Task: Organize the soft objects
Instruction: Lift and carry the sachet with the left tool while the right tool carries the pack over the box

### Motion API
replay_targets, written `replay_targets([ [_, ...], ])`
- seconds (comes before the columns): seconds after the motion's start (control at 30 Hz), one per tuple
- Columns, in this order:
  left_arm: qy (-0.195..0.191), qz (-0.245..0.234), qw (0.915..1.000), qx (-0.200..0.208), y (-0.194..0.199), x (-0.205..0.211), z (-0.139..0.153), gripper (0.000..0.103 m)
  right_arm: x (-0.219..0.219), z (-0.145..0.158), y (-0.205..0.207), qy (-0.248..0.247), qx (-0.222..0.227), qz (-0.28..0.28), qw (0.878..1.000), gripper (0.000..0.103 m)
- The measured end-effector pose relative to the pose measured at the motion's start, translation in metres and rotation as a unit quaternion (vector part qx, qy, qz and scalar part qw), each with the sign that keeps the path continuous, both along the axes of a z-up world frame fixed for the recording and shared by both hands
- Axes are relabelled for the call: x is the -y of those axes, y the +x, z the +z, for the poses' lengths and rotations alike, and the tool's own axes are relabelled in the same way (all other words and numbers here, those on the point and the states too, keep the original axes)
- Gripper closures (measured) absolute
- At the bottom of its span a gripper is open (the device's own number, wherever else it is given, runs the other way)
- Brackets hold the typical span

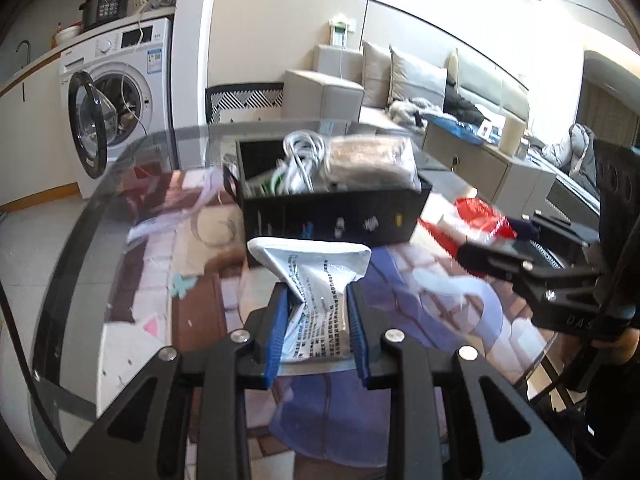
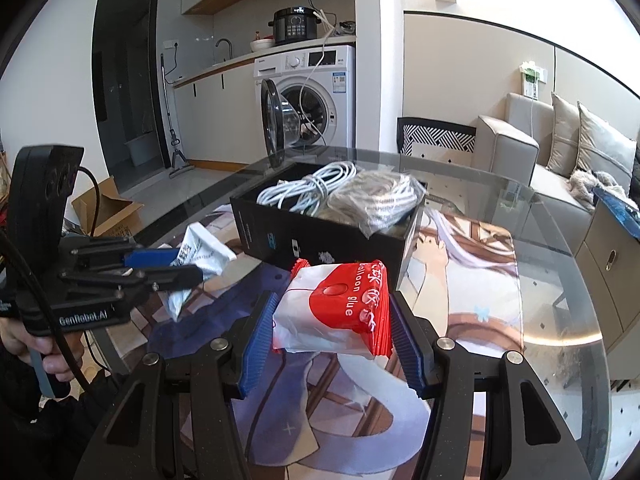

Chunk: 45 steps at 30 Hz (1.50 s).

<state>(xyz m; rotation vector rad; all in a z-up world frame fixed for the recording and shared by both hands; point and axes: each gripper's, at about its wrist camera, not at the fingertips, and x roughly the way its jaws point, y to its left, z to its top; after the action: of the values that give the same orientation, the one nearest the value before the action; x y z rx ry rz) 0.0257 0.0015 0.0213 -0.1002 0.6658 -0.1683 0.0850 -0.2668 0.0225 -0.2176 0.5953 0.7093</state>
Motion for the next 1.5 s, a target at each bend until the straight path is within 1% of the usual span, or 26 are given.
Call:
replay_targets([
  [0.4, -0.012, 0.013, 0.9992, 0.036, 0.029, -0.014, 0.031, 0.076, -0.016, 0.018, 0.014, -0.001, 0.033, 0.016, 0.999, 0.047],
  [0.7, -0.018, 0.02, 0.9986, 0.046, 0.063, -0.02, 0.041, 0.076, -0.038, 0.026, 0.04, -0.02, 0.048, 0.032, 0.998, 0.047],
  [1.0, -0.023, 0.023, 0.9988, 0.037, 0.101, -0.025, 0.039, 0.076, -0.069, 0.022, 0.07, -0.067, 0.061, 0.045, 0.995, 0.047],
  [1.13, -0.02, 0.019, 0.9991, 0.033, 0.115, -0.023, 0.036, 0.075, -0.081, 0.015, 0.079, -0.1, 0.071, 0.046, 0.991, 0.047],
  [1.33, -0.014, 0.014, 0.9995, 0.022, 0.13, -0.02, 0.029, 0.075, -0.087, 0.012, 0.09, -0.118, 0.072, 0.059, 0.989, 0.047],
  [1.5, -0.013, 0.01, 0.9998, 0.01, 0.139, -0.02, 0.021, 0.075, -0.094, 0.008, 0.101, -0.135, 0.065, 0.08, 0.985, 0.047],
])
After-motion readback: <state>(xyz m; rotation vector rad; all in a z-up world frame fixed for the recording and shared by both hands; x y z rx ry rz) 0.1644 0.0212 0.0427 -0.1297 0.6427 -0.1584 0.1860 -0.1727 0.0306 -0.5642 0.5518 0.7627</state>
